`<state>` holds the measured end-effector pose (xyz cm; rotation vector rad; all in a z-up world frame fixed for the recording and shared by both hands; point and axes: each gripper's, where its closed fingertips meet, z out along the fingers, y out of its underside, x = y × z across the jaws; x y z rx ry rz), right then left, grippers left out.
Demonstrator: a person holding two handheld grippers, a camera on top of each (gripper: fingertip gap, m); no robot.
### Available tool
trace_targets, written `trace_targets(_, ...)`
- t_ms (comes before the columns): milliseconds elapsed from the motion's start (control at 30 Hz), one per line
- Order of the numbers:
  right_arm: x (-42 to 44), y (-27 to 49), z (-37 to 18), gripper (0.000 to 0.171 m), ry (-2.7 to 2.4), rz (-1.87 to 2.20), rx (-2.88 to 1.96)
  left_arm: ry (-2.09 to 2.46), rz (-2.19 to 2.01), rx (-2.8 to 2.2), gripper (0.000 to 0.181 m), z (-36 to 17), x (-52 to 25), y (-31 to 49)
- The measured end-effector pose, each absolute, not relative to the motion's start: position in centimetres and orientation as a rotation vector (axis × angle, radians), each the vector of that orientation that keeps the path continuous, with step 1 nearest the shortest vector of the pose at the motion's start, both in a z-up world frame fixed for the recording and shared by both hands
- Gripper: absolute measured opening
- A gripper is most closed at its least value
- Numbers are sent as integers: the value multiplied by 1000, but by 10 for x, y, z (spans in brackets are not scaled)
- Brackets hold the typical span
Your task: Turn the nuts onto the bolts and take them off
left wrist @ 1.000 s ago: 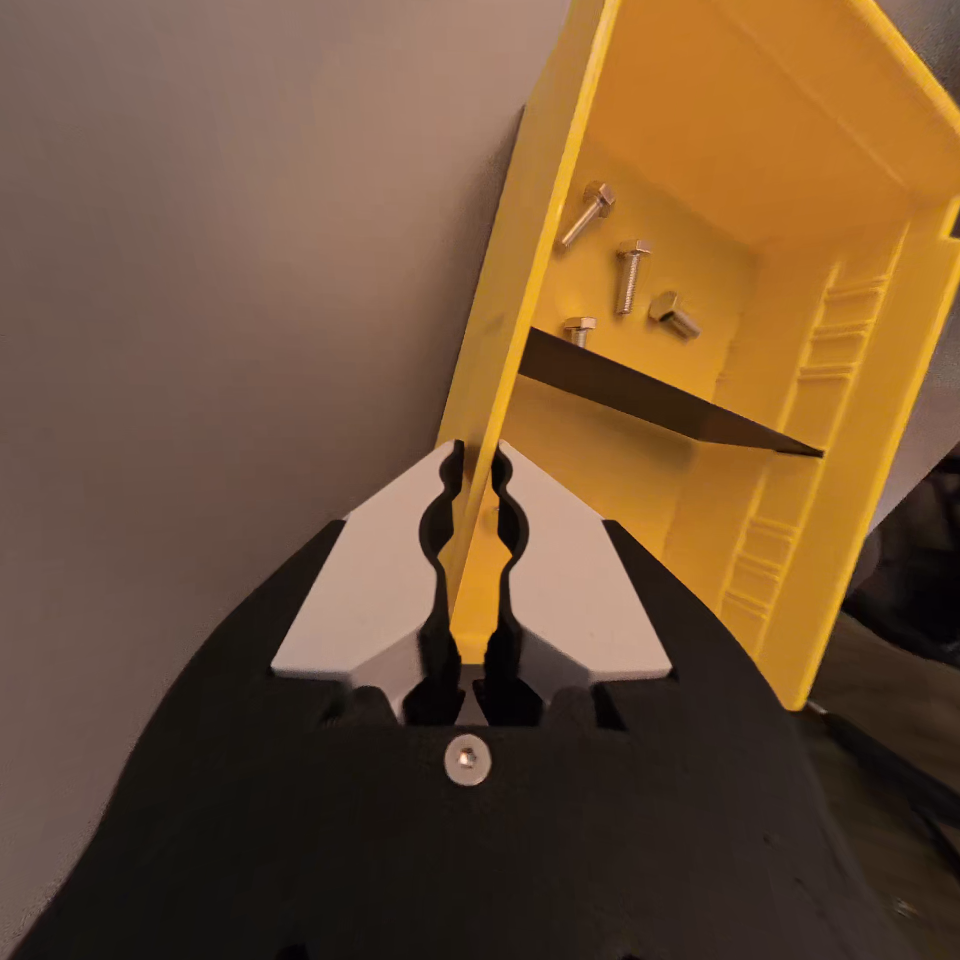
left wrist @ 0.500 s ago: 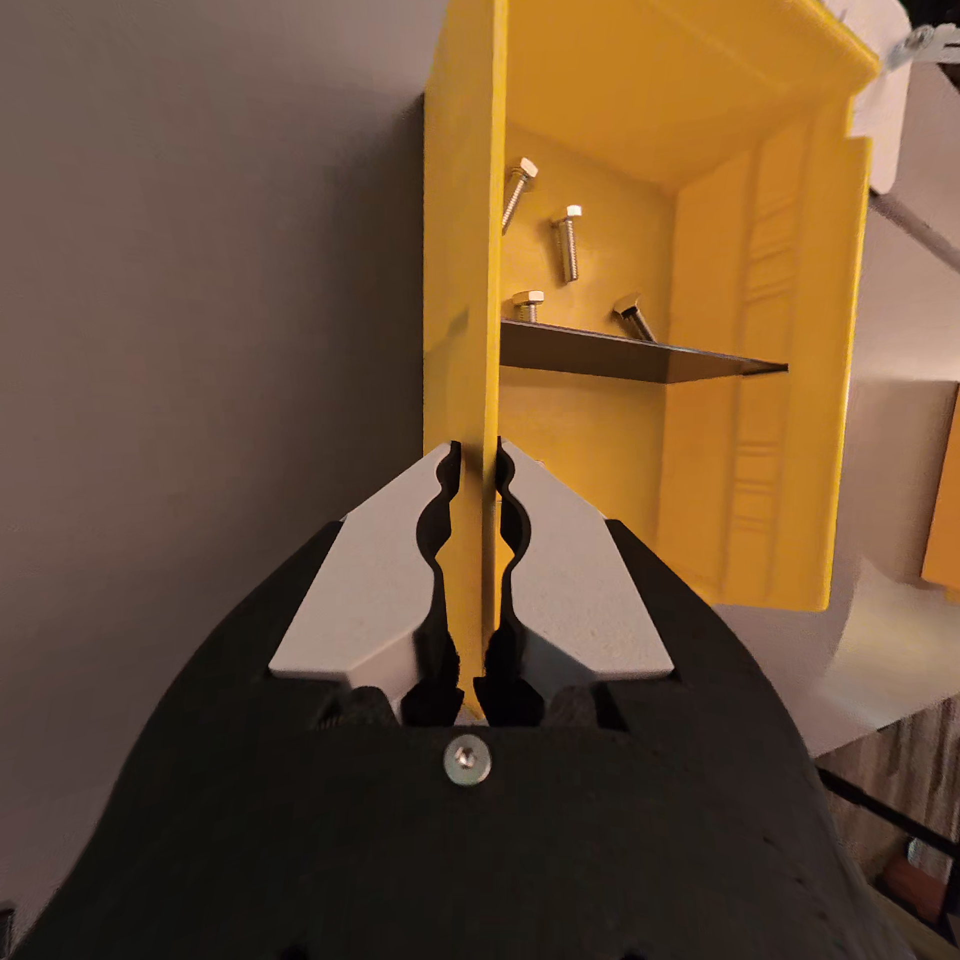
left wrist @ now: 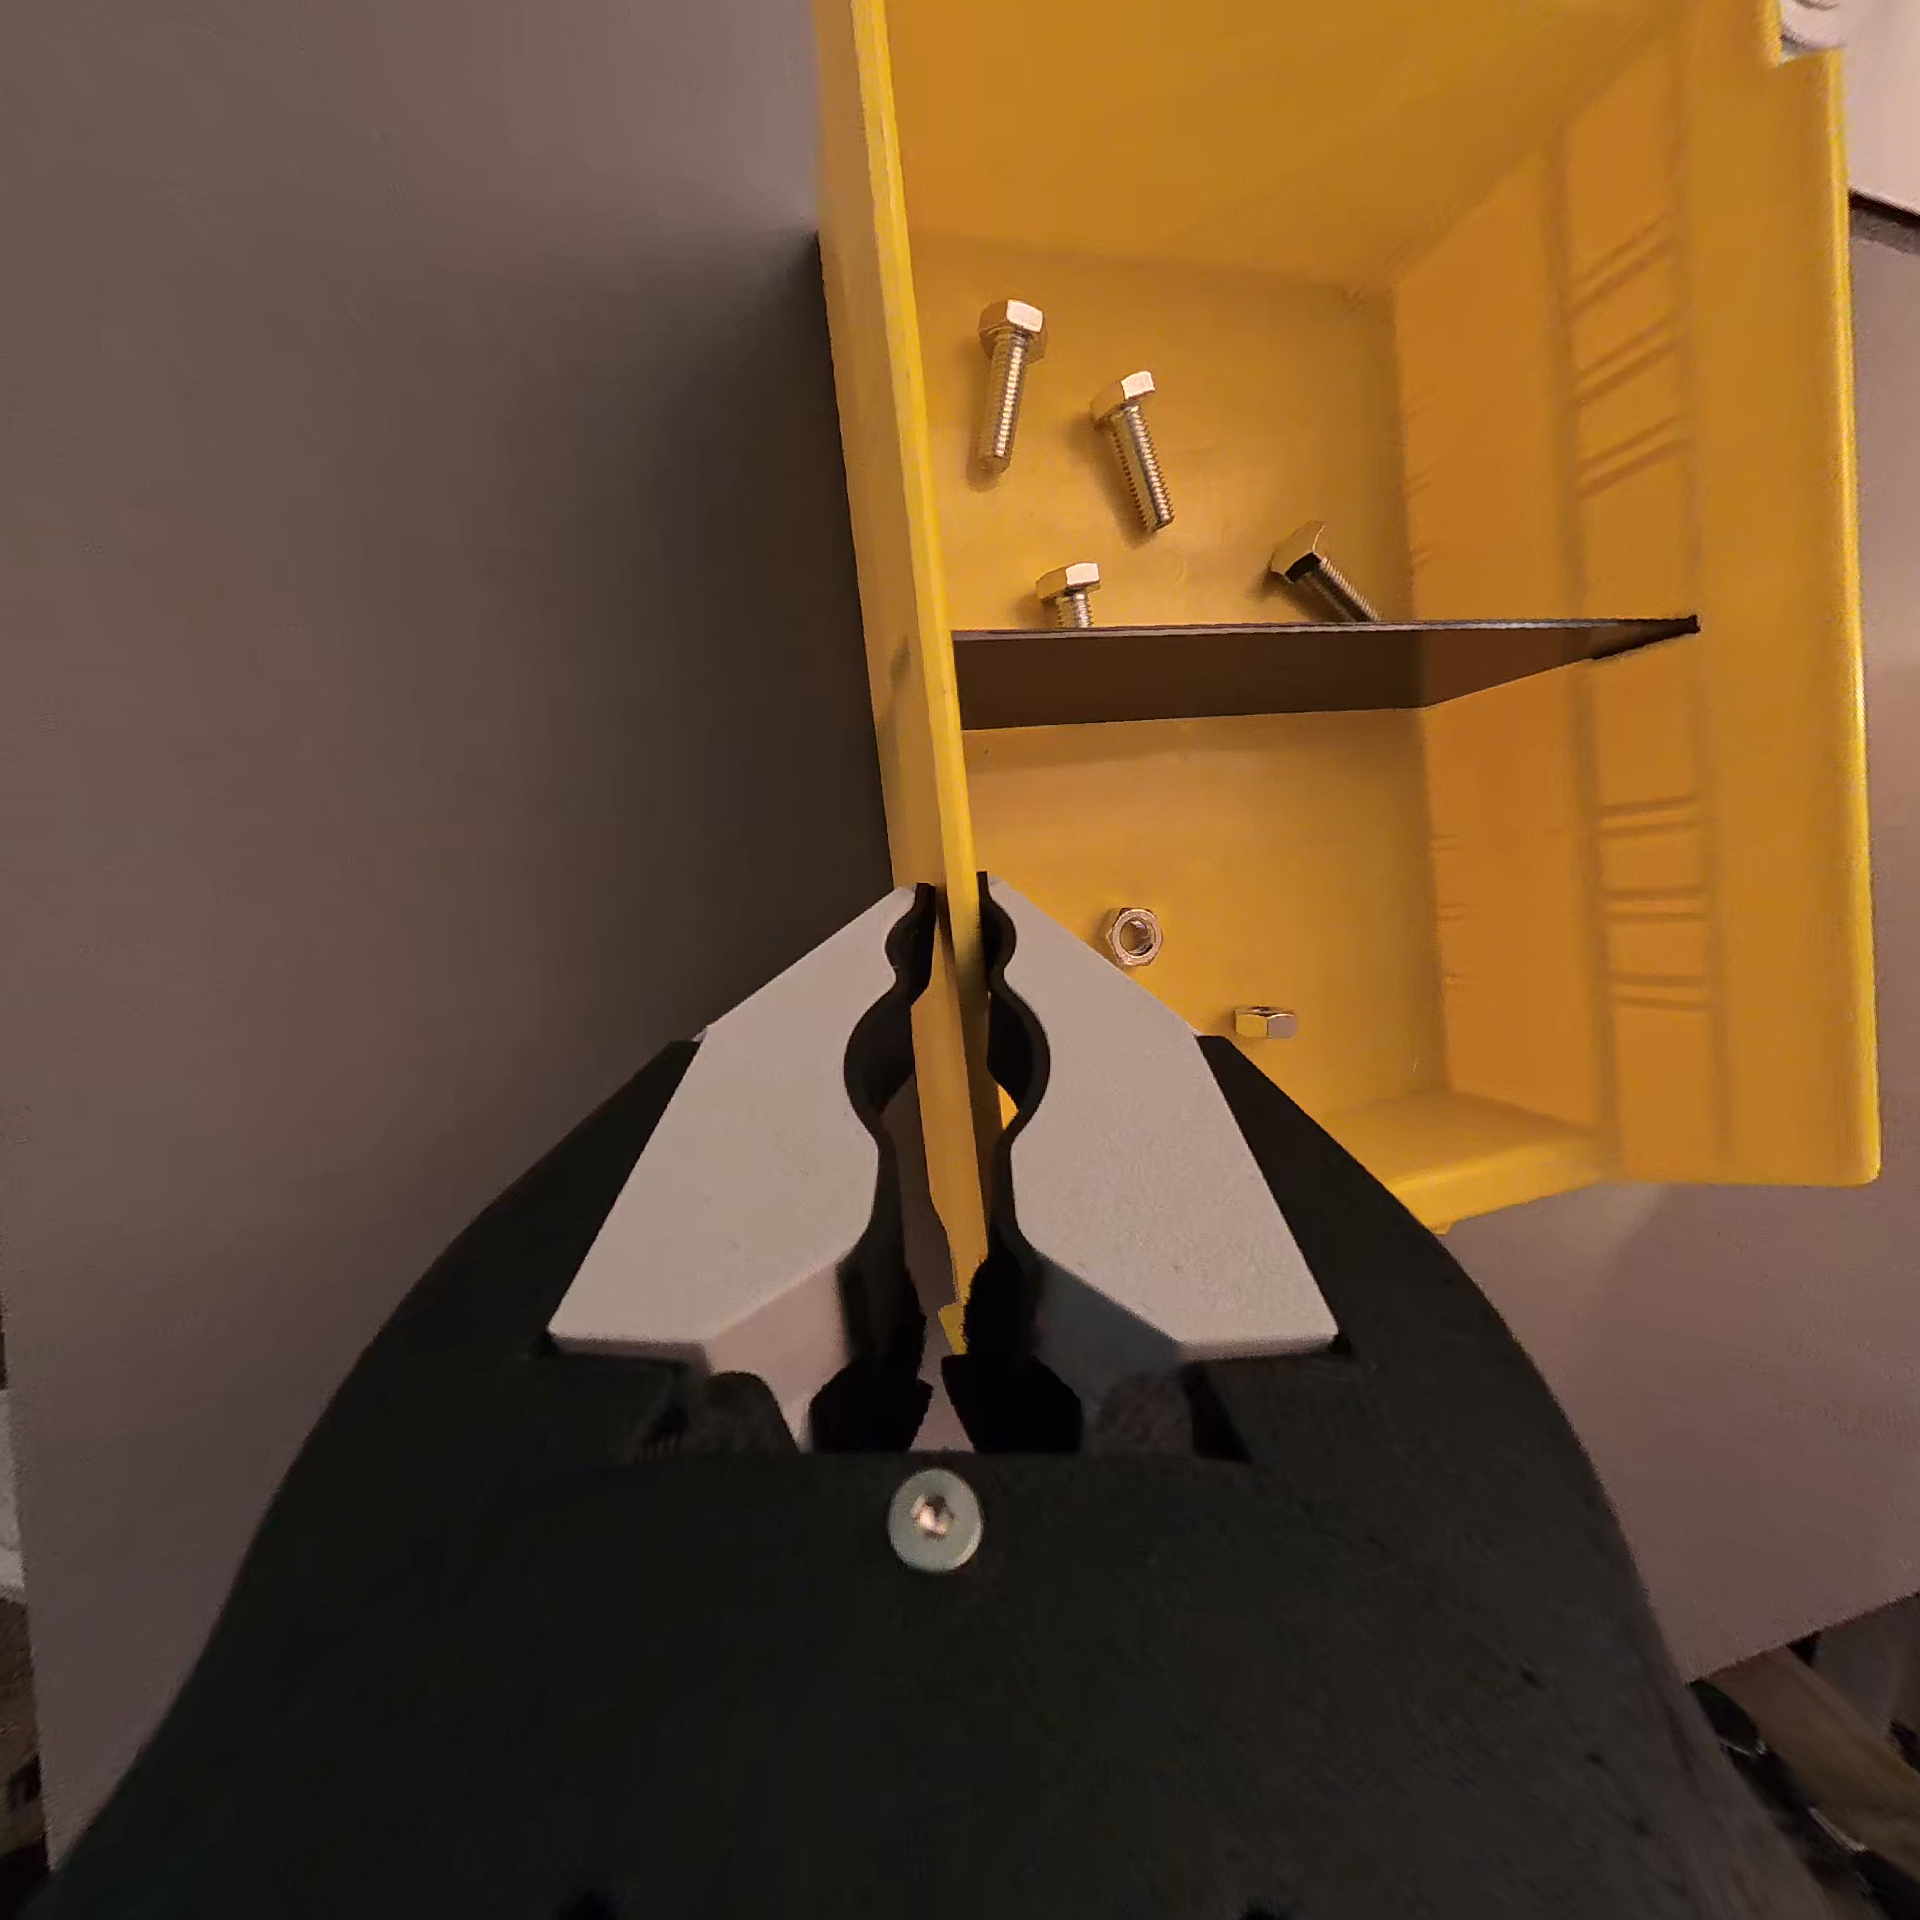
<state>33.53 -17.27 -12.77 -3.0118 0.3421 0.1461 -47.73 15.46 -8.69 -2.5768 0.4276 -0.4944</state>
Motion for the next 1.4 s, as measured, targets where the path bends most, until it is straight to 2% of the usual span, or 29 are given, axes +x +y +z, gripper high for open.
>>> trace_targets(367,336,-180,-128,4,440,185,-3000,465,-569,-2543,6,-86,-475,152)
trace_targets(833,340,-183,-129,4,347,73,-3039,527,-439,-2547,3,-86,-479,152)
trace_targets(1400,330,-187,-130,4,526,216,-2962,495,-421,-2534,2,-84,-483,159)
